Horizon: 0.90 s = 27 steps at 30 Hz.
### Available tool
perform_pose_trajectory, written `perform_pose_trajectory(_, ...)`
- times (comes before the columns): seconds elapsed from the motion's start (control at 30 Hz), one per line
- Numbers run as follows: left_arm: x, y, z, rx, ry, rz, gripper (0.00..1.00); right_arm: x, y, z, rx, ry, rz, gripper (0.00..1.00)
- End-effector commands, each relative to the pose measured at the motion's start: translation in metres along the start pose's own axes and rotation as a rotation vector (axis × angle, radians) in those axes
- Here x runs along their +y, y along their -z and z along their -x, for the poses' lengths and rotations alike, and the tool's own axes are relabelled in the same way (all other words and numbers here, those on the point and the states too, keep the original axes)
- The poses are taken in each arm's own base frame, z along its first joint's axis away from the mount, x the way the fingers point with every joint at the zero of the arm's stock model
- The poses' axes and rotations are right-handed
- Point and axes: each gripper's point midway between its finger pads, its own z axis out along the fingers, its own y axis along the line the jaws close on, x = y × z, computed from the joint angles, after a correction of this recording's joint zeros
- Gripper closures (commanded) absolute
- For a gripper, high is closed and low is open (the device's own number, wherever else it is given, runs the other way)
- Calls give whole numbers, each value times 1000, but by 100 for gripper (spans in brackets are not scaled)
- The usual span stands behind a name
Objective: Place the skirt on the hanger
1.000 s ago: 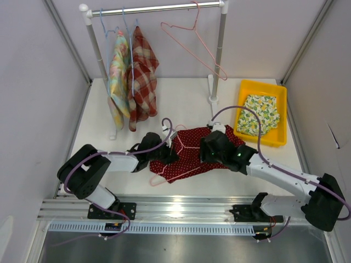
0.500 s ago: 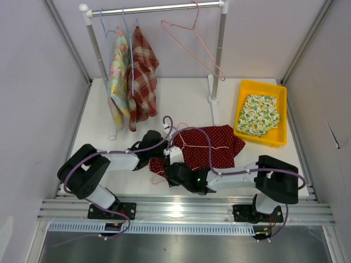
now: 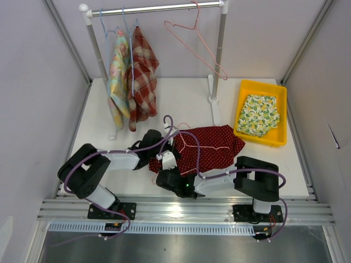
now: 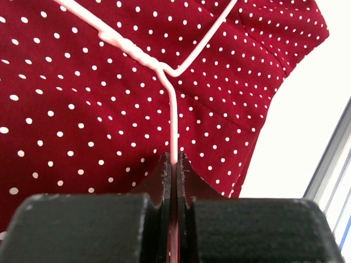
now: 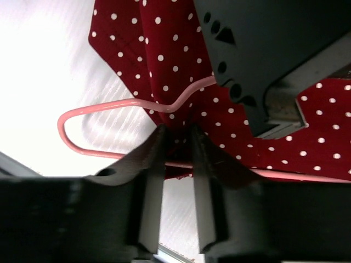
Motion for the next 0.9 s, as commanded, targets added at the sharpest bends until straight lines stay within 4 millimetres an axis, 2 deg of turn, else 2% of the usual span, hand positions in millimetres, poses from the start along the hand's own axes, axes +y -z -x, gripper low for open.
perform_pose_trajectory(0.0, -8, -3, 19, -38, -11, -29, 100, -1, -2, 18, -56, -21, -54, 76)
perform_pose_trajectory(0.1, -8, -3, 18, -30, -10, -25, 100, -1, 2, 29, -65, -3, -67, 89)
perform_pose_trajectory(0.2, -8, -2, 20, -37, -11, -25, 100, 0, 12, 48, -92, 3, -63, 92)
perform_pose_trajectory(0.4, -14, 2, 25, -69, -23, -47, 100, -8, 30, 81, -109, 0, -58, 92)
perform_pose_trajectory(0.63, -18, 1, 26, -59, -40, -46, 100, -9, 40, 106, -110, -11, -22, 92)
perform_pose_trajectory(0.77, -12, 2, 32, -81, -37, -3, 100, -3, 48, 113, -97, 4, 4, 92)
perform_pose_trajectory(0.87, -7, 3, 44, -112, -44, 39, 100, 4, 57, 108, -71, 11, 32, 92)
